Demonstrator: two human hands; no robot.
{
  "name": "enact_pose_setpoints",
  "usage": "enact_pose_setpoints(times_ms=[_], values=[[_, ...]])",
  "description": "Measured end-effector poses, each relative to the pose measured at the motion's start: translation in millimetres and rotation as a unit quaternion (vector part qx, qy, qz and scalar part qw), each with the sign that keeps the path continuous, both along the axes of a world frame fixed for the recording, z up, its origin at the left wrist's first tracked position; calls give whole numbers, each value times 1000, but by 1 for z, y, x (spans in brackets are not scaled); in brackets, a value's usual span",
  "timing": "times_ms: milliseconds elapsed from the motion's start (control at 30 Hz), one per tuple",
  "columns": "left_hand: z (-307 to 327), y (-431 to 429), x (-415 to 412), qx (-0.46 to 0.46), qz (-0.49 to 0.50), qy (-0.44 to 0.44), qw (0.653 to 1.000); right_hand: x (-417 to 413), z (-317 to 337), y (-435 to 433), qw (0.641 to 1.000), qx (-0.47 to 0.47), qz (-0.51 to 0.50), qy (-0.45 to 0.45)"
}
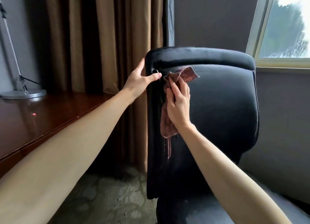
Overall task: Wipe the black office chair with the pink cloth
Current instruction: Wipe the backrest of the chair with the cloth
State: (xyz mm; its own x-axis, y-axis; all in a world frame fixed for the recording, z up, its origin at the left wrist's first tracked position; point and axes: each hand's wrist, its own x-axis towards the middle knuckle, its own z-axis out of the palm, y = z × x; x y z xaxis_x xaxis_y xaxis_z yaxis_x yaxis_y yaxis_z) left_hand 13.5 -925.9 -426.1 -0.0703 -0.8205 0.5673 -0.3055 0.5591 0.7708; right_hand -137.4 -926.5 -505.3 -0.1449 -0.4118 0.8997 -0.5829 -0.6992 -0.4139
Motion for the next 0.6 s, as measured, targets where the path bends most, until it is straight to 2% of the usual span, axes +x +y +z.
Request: enact_pose_setpoints(times_ms=[167,300,433,600], values=[[-3,0,-7,18,46,-22,999,-2,-4,-5,998,13,1,57],[-4,-3,-4,52,46,-30,997,-13,-58,7,995,30,-25,95],[-11,-3,-5,70,56,-42,995,-11,-84,23,997,60,-2,42],[-19,-5,-10,74,55,-17,996,-4,-44,15,992,22,-79,-99]])
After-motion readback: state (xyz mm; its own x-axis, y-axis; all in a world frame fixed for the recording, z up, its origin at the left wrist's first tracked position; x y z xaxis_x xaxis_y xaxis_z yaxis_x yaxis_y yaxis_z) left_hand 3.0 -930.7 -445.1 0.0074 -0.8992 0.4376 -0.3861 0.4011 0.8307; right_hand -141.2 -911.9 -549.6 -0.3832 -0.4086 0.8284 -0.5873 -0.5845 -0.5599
